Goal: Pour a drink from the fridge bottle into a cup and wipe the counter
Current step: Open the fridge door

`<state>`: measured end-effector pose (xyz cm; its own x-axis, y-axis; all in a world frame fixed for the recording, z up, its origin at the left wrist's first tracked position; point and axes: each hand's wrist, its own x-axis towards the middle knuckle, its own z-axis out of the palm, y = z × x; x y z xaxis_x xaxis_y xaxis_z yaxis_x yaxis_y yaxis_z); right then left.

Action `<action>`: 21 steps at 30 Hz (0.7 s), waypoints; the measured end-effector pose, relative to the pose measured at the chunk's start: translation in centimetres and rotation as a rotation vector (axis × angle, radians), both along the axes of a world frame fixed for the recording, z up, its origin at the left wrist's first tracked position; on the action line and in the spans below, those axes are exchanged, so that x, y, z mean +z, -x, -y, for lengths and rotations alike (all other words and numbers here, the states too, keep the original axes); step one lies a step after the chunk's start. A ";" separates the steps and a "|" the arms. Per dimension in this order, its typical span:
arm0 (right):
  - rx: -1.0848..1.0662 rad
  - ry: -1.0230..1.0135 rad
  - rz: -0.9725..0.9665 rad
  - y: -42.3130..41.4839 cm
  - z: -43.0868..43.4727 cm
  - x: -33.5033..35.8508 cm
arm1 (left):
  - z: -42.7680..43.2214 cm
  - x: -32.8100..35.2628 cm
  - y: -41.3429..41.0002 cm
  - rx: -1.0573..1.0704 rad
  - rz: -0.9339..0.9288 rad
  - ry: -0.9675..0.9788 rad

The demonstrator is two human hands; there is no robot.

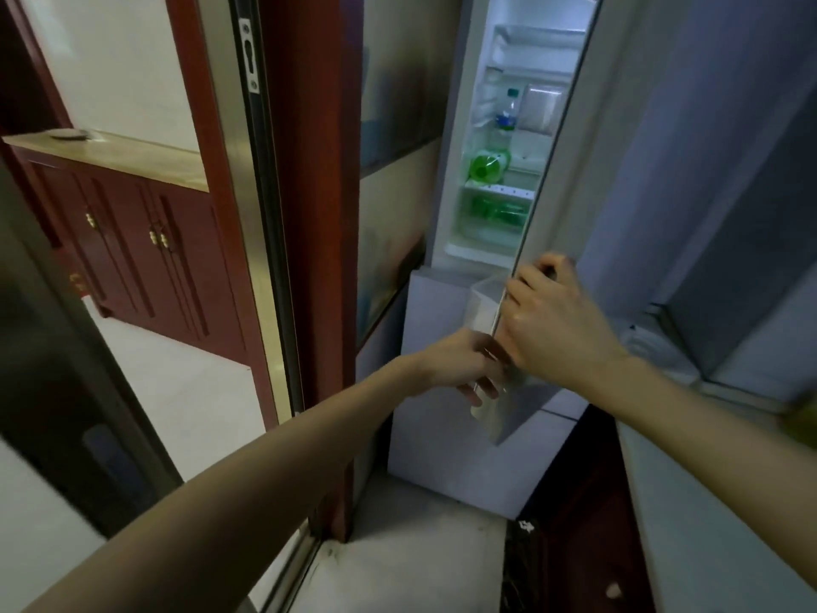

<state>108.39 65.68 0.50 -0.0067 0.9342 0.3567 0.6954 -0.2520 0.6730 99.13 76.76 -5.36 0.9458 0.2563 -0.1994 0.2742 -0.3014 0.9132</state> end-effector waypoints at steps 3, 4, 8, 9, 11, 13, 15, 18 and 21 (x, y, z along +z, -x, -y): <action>-0.083 0.032 -0.064 0.6 3.2 -0.7 | 3.8 -0.5 0.9 -0.063 -0.016 -0.066; -0.096 0.038 -0.080 0.8 4.3 -0.9 | 4.7 -0.5 0.9 -0.106 -0.030 -0.110; -0.167 0.017 -0.133 0.9 8.3 -1.0 | 7.2 -0.2 0.3 -0.254 -0.051 -0.328; -0.188 0.011 -0.147 0.9 9.1 -0.9 | 7.5 -0.1 0.0 -0.270 -0.048 -0.403; -0.205 0.006 -0.182 1.2 10.4 -1.0 | 7.6 -0.2 -0.6 -0.279 -0.048 -0.560; -0.198 0.009 -0.239 1.4 11.0 -1.1 | 7.1 -0.3 -1.5 -0.255 -0.046 -0.666; -0.207 -0.008 -0.296 1.1 11.0 -1.4 | 6.3 -0.5 -2.5 -0.203 -0.017 -0.716; -0.227 -0.041 -0.413 -0.1 10.6 -2.2 | 5.2 -1.0 -4.6 -0.143 0.032 -0.728; -0.309 -0.063 -0.523 -1.6 10.2 -3.6 | 4.9 -1.7 -6.5 -0.147 0.011 -0.671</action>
